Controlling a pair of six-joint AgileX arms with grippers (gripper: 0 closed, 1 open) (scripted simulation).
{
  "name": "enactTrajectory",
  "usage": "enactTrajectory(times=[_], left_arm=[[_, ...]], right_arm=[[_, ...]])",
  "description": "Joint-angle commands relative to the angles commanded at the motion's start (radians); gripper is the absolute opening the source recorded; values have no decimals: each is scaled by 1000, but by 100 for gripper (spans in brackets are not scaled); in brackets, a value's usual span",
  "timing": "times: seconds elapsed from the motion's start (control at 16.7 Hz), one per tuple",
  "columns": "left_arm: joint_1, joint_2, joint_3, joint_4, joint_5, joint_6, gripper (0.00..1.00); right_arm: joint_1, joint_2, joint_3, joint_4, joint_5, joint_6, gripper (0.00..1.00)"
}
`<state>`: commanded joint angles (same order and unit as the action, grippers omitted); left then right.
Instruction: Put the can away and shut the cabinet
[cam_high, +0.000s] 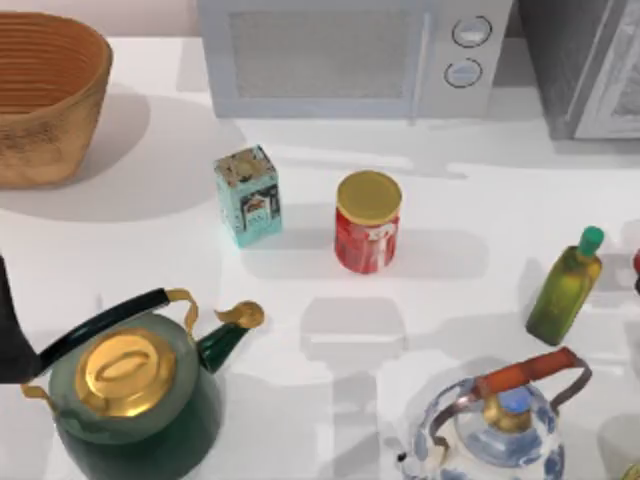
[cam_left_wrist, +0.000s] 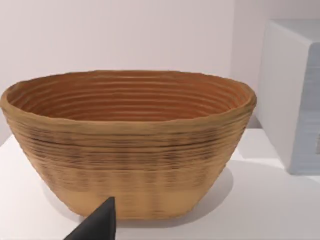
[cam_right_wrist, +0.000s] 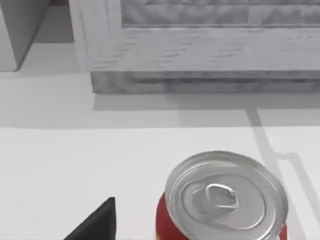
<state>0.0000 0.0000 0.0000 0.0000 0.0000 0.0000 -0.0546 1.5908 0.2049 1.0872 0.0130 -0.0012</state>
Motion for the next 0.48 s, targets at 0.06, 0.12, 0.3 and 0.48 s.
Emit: enactTrajectory(times=[0.06,0.12,0.3,0.48], left_arm=[[0,0,0,0,0,0,100],[0,0,0,0,0,0,100],[0,0,0,0,0,0,100],[0,0,0,0,0,0,100]], right_arm=[[3,41,-9,14,-7,2,100],[8,73,-18,26,-15,5,100],[17,109,-31,45,-27,8,100],[17,109,-31,45,-27,8,100]])
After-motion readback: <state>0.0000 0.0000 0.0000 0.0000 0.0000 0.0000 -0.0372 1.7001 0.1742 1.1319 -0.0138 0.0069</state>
